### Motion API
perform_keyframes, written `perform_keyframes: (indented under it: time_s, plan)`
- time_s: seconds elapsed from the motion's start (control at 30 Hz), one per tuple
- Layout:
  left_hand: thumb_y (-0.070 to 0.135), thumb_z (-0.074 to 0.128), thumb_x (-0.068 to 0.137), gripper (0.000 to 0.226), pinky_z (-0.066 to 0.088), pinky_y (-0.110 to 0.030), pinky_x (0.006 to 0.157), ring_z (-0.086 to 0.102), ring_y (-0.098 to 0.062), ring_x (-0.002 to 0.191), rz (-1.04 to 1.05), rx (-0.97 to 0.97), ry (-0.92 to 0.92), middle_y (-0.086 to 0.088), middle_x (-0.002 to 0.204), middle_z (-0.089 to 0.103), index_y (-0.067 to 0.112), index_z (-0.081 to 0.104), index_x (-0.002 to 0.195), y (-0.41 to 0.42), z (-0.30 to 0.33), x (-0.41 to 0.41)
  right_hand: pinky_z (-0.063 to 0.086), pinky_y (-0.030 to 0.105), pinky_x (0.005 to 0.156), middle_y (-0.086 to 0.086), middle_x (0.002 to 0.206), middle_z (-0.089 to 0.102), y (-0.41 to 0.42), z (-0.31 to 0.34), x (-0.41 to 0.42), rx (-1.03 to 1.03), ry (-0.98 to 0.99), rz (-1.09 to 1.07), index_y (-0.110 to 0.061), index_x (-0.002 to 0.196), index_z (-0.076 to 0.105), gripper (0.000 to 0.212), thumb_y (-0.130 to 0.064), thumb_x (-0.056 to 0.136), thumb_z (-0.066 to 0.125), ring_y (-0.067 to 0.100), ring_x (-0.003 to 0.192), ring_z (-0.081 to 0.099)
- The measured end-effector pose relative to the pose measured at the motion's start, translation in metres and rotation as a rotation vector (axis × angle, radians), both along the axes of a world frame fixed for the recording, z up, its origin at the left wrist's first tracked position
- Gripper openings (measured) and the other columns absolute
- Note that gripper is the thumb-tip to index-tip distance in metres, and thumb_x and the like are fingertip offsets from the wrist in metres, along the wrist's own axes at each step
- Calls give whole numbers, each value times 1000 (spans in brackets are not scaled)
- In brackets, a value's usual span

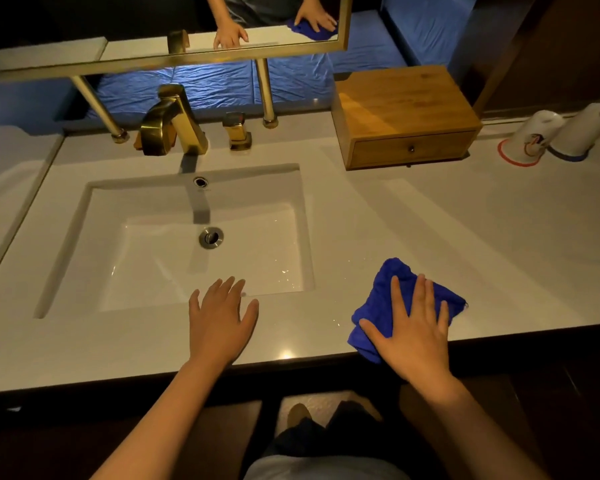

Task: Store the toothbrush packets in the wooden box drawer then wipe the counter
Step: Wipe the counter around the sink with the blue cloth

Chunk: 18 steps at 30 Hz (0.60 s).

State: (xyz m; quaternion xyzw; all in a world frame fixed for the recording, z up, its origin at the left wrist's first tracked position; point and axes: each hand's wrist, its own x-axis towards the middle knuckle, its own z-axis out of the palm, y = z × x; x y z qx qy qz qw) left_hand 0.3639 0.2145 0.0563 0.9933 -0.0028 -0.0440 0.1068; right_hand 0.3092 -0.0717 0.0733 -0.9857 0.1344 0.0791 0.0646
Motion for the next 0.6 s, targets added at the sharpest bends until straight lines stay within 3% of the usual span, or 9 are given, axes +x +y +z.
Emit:
perform_keyframes:
  time_s: [0.27, 0.43, 0.6]
  plan:
    - [47, 15, 95, 59, -5, -46, 117, 12, -15, 146, 84, -37, -39, 0, 157, 23, 19, 23, 147, 1, -4, 0, 16, 55, 112, 26, 151, 21, 55, -7, -6, -19, -17, -151, -15, 145, 20, 100, -74, 72, -15, 38, 142, 16]
    - [40, 13, 97, 57, -5, -47, 116, 7, -14, 147, 156, -1, -25, 0, 159, 14, 17, 13, 149, 1, -10, 1, 17, 56, 113, 26, 151, 20, 124, -8, 11, -54, -16, 59, -15, 145, 18, 79, -61, 85, 36, 39, 141, 17]
    - [34, 16, 98, 54, -4, -43, 116, 7, -14, 147, 153, -1, -36, -1, 159, 14, 15, 12, 149, 1, -10, 1, 29, 57, 108, 25, 145, 36, 151, -4, 27, -59, -55, 197, -12, 141, 34, 63, -45, 89, 44, 38, 136, 31]
